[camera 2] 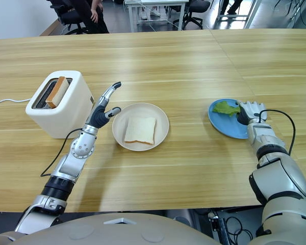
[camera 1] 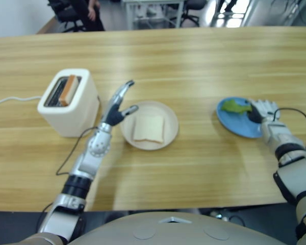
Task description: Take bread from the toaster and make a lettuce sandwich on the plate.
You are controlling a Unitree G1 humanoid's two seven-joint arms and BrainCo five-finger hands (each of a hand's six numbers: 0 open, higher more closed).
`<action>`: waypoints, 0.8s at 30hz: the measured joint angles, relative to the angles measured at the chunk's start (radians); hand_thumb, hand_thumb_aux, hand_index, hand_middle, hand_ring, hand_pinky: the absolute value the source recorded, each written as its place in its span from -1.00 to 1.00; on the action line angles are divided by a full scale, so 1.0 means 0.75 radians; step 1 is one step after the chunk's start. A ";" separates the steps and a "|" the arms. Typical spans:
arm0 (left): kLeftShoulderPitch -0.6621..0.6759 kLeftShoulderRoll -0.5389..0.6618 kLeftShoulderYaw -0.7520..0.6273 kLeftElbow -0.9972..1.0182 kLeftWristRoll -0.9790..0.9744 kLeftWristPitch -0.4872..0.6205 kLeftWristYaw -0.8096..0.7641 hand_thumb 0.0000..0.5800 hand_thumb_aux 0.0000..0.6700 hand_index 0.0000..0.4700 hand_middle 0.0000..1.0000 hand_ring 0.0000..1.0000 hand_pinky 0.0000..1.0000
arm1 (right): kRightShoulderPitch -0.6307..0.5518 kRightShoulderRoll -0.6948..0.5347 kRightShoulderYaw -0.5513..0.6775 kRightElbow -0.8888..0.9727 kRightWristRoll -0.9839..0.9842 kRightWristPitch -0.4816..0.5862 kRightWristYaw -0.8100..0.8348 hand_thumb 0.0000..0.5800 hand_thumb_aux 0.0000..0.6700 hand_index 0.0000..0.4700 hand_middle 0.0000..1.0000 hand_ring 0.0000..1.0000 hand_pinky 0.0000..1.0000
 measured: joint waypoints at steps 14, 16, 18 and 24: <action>0.003 -0.006 0.001 0.018 -0.001 -0.006 0.005 -1.00 -1.00 -1.00 -1.00 -1.00 -1.00 | 0.066 -0.096 -0.102 -0.269 0.081 -0.051 0.005 1.00 1.00 0.96 1.00 1.00 1.00; 0.003 -0.007 0.002 0.024 -0.002 -0.009 0.005 -1.00 -1.00 -1.00 -1.00 -1.00 -1.00 | 0.079 -0.086 -0.102 -0.275 0.081 -0.052 0.030 1.00 1.00 0.96 1.00 1.00 1.00; 0.003 -0.008 0.002 0.030 -0.002 -0.012 0.006 -1.00 -1.00 -1.00 -1.00 -1.00 -1.00 | 0.091 -0.071 -0.100 -0.269 0.081 -0.054 0.050 1.00 1.00 0.96 1.00 1.00 1.00; 0.003 -0.009 0.003 0.039 -0.006 -0.023 0.005 -1.00 -1.00 -1.00 -1.00 -1.00 -1.00 | 0.105 0.001 -0.085 -0.182 0.075 -0.063 0.111 1.00 1.00 0.96 1.00 1.00 1.00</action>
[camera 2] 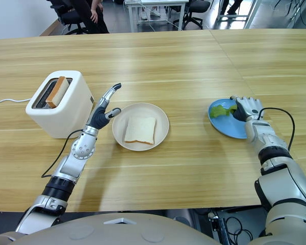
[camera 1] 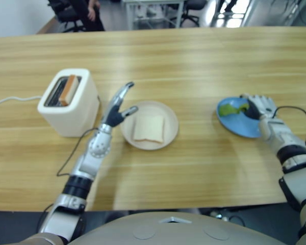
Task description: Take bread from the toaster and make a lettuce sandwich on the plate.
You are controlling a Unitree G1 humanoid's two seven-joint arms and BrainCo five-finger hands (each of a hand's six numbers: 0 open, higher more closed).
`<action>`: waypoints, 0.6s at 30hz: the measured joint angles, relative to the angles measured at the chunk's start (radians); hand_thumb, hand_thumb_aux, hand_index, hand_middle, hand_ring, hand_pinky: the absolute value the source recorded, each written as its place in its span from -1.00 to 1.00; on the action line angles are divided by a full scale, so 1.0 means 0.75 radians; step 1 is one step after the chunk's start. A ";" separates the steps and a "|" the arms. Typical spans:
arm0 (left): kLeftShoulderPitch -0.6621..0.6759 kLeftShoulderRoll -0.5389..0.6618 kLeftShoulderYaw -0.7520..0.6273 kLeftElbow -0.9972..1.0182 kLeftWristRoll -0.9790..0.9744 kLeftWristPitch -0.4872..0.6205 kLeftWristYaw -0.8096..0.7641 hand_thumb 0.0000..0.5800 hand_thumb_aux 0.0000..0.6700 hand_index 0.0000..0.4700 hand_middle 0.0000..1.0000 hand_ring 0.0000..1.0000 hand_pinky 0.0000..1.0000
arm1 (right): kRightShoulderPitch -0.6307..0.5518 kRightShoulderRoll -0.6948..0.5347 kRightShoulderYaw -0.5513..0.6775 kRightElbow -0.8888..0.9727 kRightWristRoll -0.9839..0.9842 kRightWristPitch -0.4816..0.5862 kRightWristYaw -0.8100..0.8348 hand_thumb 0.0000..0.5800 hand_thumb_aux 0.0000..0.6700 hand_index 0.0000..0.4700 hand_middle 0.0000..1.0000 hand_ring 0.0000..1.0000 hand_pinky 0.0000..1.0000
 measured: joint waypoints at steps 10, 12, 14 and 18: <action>0.000 0.000 0.003 0.005 -0.006 -0.003 -0.001 -1.00 -1.00 -1.00 -1.00 -1.00 -1.00 | 0.010 0.013 0.046 0.036 -0.008 -0.014 0.048 0.92 0.61 0.57 -1.00 -1.00 -1.00; 0.000 0.000 0.003 0.010 -0.006 -0.004 -0.002 -1.00 -1.00 -1.00 -1.00 -1.00 -1.00 | 0.011 0.015 0.051 0.040 -0.020 -0.006 0.048 -0.97 -0.98 -0.98 -1.00 -1.00 -1.00; 0.000 0.000 0.002 0.019 -0.006 -0.004 -0.002 -1.00 -1.00 -1.00 -1.00 -1.00 -1.00 | 0.011 0.017 0.055 0.045 -0.029 0.001 0.048 -1.00 -1.00 -1.00 -1.00 -1.00 -1.00; 0.000 0.000 0.002 0.025 -0.007 -0.005 -0.002 -1.00 -1.00 -1.00 -1.00 -1.00 -1.00 | 0.012 0.023 0.077 0.055 -0.037 0.004 0.046 -0.71 -0.85 -0.85 -1.00 -1.00 -1.00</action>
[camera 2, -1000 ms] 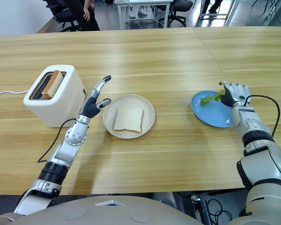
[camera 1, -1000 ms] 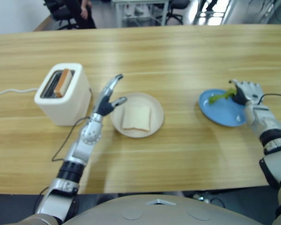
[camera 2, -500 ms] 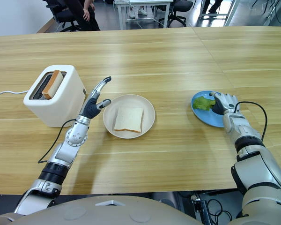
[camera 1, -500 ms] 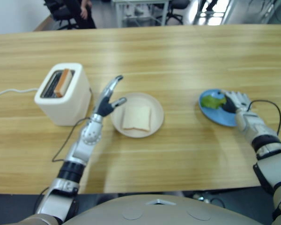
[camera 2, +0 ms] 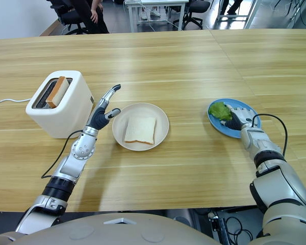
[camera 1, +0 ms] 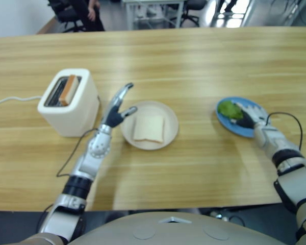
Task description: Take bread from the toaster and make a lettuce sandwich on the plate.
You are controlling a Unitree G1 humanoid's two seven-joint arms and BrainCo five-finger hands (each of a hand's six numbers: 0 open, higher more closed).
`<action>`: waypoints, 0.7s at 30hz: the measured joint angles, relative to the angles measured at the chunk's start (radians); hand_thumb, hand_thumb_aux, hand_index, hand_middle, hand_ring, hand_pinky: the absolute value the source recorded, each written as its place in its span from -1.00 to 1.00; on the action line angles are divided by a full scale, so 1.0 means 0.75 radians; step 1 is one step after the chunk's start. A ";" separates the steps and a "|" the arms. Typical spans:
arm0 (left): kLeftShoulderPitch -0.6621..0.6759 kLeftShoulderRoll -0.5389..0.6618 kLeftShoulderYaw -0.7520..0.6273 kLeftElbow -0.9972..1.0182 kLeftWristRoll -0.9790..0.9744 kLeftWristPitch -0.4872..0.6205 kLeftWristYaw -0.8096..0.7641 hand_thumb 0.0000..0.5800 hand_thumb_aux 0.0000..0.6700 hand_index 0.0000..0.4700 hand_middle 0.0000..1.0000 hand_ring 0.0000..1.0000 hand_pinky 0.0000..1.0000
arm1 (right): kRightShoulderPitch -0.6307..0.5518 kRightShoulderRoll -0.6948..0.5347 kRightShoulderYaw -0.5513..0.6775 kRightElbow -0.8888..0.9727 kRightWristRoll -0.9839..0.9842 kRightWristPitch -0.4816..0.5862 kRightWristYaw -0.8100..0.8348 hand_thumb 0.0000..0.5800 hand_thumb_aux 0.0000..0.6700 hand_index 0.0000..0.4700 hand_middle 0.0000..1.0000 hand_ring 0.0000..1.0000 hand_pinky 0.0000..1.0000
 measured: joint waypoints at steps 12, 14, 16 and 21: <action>0.001 0.001 0.000 0.000 -0.001 -0.001 -0.004 -1.00 -1.00 -1.00 -1.00 -1.00 -1.00 | 0.000 0.004 -0.001 0.000 0.015 -0.028 0.003 1.00 1.00 0.96 0.11 0.11 0.11; 0.002 0.001 0.000 0.000 -0.001 -0.001 -0.004 -1.00 -1.00 -1.00 -1.00 -1.00 -1.00 | 0.000 0.003 -0.001 0.000 0.015 -0.028 0.006 1.00 1.00 0.96 0.29 0.29 0.29; 0.002 0.001 0.001 0.000 -0.001 -0.001 -0.005 -1.00 -1.00 -1.00 -1.00 -1.00 -1.00 | 0.000 0.003 -0.001 0.000 0.015 -0.029 0.012 1.00 1.00 0.96 0.29 0.29 0.29; 0.005 0.001 0.000 0.000 -0.001 -0.001 -0.005 -1.00 -1.00 -1.00 -1.00 -1.00 -1.00 | 0.000 0.003 -0.001 0.000 0.014 -0.029 0.018 1.00 1.00 0.96 0.31 0.31 0.31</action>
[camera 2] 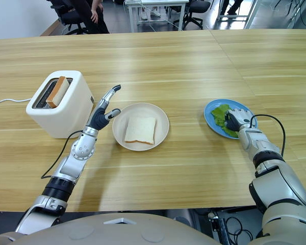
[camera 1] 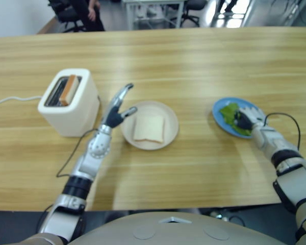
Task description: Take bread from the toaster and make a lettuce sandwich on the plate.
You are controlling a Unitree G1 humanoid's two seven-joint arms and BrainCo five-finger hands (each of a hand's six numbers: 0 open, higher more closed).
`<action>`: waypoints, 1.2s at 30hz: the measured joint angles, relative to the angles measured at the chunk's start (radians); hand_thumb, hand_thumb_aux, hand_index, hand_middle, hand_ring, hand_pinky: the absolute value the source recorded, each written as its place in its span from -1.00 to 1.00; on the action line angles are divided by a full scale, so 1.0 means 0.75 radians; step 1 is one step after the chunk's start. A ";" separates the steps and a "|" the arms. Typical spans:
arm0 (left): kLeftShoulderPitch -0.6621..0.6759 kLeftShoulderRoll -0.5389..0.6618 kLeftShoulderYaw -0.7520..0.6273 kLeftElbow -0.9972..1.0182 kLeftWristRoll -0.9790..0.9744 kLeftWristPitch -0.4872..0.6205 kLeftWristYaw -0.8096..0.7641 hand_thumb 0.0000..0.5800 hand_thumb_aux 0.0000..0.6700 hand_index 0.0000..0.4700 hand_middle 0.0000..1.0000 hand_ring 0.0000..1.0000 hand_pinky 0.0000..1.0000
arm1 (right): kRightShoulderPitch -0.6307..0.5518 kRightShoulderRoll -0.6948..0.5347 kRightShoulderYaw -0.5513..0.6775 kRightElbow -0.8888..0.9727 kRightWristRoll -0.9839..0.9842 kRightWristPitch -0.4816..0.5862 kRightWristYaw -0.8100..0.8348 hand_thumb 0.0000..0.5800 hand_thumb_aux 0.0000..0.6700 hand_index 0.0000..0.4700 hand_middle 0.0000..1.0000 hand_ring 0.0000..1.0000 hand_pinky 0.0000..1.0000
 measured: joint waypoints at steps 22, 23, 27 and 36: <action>0.019 0.001 0.001 -0.002 0.001 0.001 0.000 -1.00 -1.00 -1.00 -1.00 -1.00 -1.00 | 0.087 -0.186 -0.095 -0.380 -0.007 0.052 -0.045 -1.00 -1.00 -1.00 -1.00 -1.00 -1.00; 0.020 0.001 0.001 -0.002 0.001 0.001 0.000 -1.00 -1.00 -1.00 -1.00 -1.00 -1.00 | 0.085 -0.205 -0.100 -0.409 -0.010 0.066 -0.038 -1.00 -1.00 -1.00 -1.00 -1.00 -1.00; 0.022 0.001 0.000 -0.003 0.001 0.002 0.000 -1.00 -1.00 -1.00 -1.00 -1.00 -1.00 | 0.041 -0.212 -0.088 -0.371 -0.045 0.086 -0.016 -1.00 -1.00 -1.00 -1.00 -1.00 -1.00; 0.034 0.000 -0.003 -0.007 0.002 0.005 0.001 -1.00 -1.00 -1.00 -1.00 -1.00 -1.00 | -0.123 -0.046 0.065 0.079 -0.159 0.070 0.001 -1.00 -1.00 -1.00 -1.00 -1.00 -1.00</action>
